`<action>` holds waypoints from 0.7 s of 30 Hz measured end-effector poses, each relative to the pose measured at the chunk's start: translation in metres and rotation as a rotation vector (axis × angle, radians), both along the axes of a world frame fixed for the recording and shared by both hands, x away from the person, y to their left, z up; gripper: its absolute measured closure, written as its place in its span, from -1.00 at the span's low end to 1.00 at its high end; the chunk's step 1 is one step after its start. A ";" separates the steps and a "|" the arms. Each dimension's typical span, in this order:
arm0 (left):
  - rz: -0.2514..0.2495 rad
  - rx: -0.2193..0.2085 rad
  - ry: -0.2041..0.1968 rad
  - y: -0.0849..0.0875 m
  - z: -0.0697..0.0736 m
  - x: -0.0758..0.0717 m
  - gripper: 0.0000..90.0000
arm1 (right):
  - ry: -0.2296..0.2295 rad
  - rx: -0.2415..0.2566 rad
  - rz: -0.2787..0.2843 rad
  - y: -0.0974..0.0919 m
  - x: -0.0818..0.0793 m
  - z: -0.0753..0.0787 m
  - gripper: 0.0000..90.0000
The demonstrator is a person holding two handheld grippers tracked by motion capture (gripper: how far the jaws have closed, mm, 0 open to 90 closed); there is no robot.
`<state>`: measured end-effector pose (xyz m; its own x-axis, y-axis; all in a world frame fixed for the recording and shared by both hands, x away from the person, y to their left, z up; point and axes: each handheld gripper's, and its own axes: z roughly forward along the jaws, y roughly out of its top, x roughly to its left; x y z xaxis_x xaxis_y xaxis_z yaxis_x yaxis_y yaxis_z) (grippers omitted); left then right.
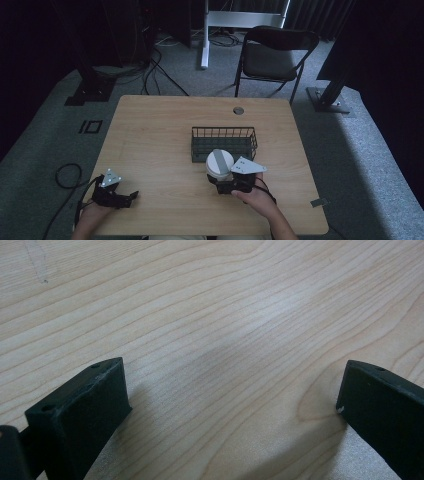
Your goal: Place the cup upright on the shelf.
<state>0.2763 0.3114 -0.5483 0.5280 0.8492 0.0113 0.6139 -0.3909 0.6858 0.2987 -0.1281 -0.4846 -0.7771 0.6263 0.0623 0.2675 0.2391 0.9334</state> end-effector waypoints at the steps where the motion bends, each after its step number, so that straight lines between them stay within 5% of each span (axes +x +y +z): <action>1: -0.001 0.001 -0.001 0.000 0.000 0.000 -0.99 | 0.001 0.002 -0.003 0.000 0.001 0.002 -0.60; 17: 0.000 0.001 -0.001 0.000 0.000 0.000 -0.99 | -0.063 0.036 -0.095 -0.002 0.018 0.036 -0.60; 21: 0.000 0.000 -0.001 0.000 0.000 0.000 -0.99 | -0.069 0.055 -0.183 -0.006 0.031 0.049 -0.60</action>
<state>0.2763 0.3114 -0.5483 0.5283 0.8490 0.0123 0.6130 -0.3913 0.6863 0.3297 -0.1345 -0.4354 -0.6543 0.7546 0.0508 0.2363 0.1401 0.9615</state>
